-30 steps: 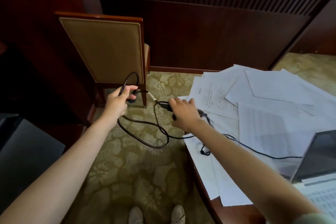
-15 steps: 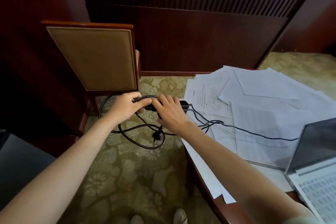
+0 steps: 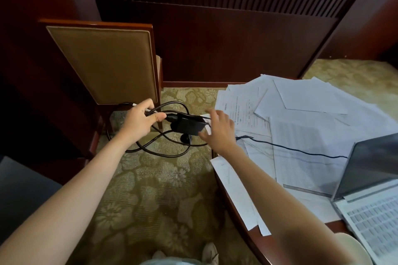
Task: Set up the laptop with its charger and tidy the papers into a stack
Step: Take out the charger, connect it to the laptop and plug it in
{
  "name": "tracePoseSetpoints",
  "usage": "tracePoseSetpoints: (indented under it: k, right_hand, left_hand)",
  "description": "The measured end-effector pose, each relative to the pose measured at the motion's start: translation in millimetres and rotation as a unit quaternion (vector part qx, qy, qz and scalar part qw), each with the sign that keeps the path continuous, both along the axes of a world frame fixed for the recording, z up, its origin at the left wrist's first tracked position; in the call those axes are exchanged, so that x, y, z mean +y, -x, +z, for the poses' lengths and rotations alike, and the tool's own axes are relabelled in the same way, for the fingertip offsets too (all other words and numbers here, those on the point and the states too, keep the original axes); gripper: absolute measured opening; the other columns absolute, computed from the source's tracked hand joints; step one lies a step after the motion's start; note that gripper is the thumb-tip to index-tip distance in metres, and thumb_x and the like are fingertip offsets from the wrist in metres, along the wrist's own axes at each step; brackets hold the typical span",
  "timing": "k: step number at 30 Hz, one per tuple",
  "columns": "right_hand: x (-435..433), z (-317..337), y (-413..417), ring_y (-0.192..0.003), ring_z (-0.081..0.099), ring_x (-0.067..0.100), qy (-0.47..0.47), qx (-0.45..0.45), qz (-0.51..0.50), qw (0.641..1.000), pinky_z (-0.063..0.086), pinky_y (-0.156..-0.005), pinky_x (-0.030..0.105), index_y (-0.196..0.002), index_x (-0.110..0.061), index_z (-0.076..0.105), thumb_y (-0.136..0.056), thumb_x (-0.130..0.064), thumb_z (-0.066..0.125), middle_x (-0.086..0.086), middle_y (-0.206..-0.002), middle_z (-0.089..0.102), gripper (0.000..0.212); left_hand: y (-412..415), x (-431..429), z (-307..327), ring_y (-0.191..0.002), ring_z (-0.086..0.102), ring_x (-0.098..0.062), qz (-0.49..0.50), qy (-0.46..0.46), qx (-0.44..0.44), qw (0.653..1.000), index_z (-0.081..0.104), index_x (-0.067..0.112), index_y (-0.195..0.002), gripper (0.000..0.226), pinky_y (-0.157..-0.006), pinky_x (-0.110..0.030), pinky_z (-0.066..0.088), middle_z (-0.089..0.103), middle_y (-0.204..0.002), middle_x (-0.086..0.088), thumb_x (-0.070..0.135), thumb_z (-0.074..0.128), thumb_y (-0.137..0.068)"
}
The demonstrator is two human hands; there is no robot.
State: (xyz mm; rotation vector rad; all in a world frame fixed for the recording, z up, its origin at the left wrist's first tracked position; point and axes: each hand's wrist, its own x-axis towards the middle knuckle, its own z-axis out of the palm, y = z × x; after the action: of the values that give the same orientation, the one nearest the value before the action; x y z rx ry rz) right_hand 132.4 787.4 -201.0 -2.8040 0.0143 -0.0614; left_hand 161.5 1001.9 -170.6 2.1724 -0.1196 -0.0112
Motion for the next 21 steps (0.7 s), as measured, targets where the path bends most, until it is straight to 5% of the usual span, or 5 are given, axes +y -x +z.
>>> tracePoseSetpoints:
  k: [4,7,11,15,21]
  right_hand:
    - [-46,-23,12,-0.122,0.043,0.029,0.056,0.164,-0.089,0.981,0.025,-0.104,0.05,-0.133,-0.017,0.04,-0.099,-0.034,0.028,0.011,-0.135,0.044,0.04]
    - [-64,-25,18,-0.112,0.05,0.027,0.078,0.239,-0.102,0.962,0.021,-0.102,0.052,-0.121,-0.012,0.051,-0.098,-0.024,0.027,0.01,-0.122,0.055,0.035]
    - [-61,-19,17,-0.115,0.05,0.025,-0.041,0.228,-0.072,0.97,0.025,-0.104,0.045,-0.12,-0.02,0.055,-0.097,-0.035,0.035,0.006,-0.122,0.059,0.035]
    - [-29,-1,6,-0.118,0.046,0.021,-0.157,0.098,0.017,0.983,0.038,-0.1,0.038,-0.126,-0.021,0.053,-0.087,-0.027,0.059,0.003,-0.131,0.047,0.04]
    - [3,14,-6,-0.079,0.048,0.011,-0.236,0.128,0.1,0.958,0.041,-0.074,0.026,-0.127,-0.014,0.051,-0.082,-0.017,0.066,0.003,-0.11,0.051,0.047]
  left_hand:
    - [1,6,-5,-0.036,0.037,-0.015,0.007,0.002,-0.003,1.0,0.046,0.003,-0.078,0.029,-0.041,-0.023,0.029,0.04,-0.047,-0.005,0.027,0.059,-0.09]
    - [-1,8,-5,-0.029,0.04,-0.007,0.012,-0.004,-0.019,1.0,0.046,0.005,-0.079,0.028,-0.038,-0.013,0.03,0.042,-0.045,-0.005,0.027,0.058,-0.091]
    - [-4,13,-11,-0.028,0.038,-0.005,0.023,0.055,0.013,0.998,0.04,0.013,-0.073,0.028,-0.038,-0.015,0.031,0.041,-0.038,-0.002,0.025,0.056,-0.092]
    - [-3,19,-15,-0.033,0.047,-0.002,0.064,0.167,0.048,0.983,0.039,0.015,-0.068,0.03,-0.036,-0.014,0.039,0.045,-0.035,0.007,0.023,0.057,-0.091]
    - [2,14,-8,-0.039,0.054,-0.002,0.098,0.236,0.048,0.966,0.039,0.014,-0.066,0.032,-0.047,-0.018,0.05,0.05,-0.039,0.011,0.023,0.057,-0.091]
